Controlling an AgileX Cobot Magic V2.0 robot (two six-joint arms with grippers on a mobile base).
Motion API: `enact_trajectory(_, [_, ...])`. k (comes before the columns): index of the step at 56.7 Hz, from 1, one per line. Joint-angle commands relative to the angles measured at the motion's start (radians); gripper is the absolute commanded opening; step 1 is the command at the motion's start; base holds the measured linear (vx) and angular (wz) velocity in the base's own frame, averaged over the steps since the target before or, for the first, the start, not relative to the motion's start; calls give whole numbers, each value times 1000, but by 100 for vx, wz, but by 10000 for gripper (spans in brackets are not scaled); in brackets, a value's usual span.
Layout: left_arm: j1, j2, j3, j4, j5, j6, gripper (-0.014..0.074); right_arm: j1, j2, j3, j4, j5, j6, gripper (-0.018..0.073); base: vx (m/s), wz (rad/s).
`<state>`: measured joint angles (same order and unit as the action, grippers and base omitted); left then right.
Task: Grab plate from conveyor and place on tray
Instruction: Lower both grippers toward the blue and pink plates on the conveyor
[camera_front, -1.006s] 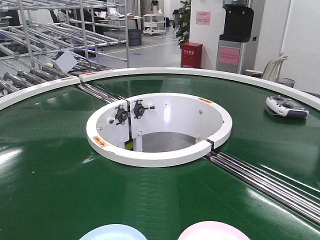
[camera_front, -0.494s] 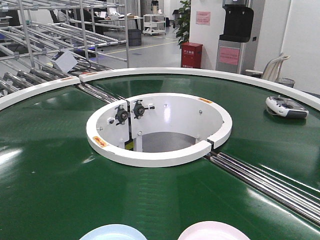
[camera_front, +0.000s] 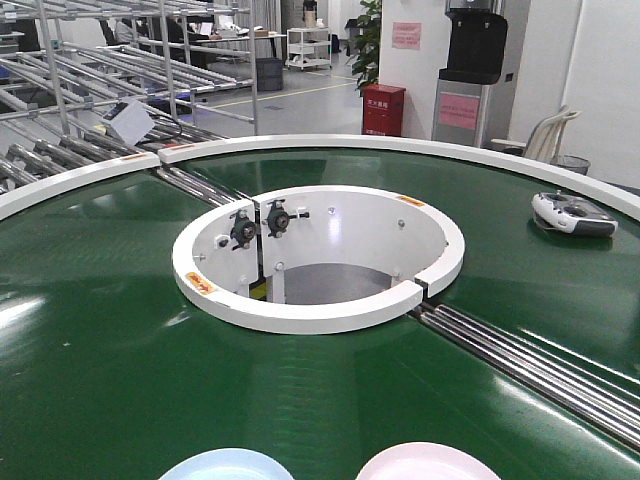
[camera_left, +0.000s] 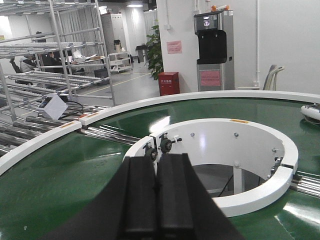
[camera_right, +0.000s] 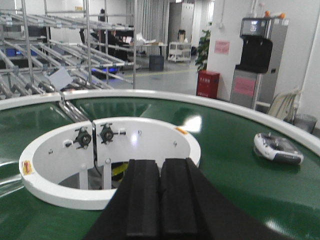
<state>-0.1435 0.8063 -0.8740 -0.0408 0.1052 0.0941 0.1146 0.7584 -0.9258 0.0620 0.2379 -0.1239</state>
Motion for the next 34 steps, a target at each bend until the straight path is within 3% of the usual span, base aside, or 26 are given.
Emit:
enact_trajectory(1, [-5,-5,-40,0,-89,1,59,-5,-1,-35,-1,-76,1,55,0,0])
enact_trajectory(7, [-5,-5,-40,0,-83,1,161,-5,-3,-35,-10,-73,-3,165,0,0])
enact_trajectory(21, [-5,-5,-40,0,-48,2,463,-5,-3,-35,-10,-58,-3,574,0,0])
enact_trajectory(27, [-5,-5,-40,0,-46,2,501,-5,-3,-35,-10,-58,-3,649,0,0])
enact_trajectory(34, [-5,-4,-40,-27,6,-56,493,-5,6,-35,23,19,46,646,0,0])
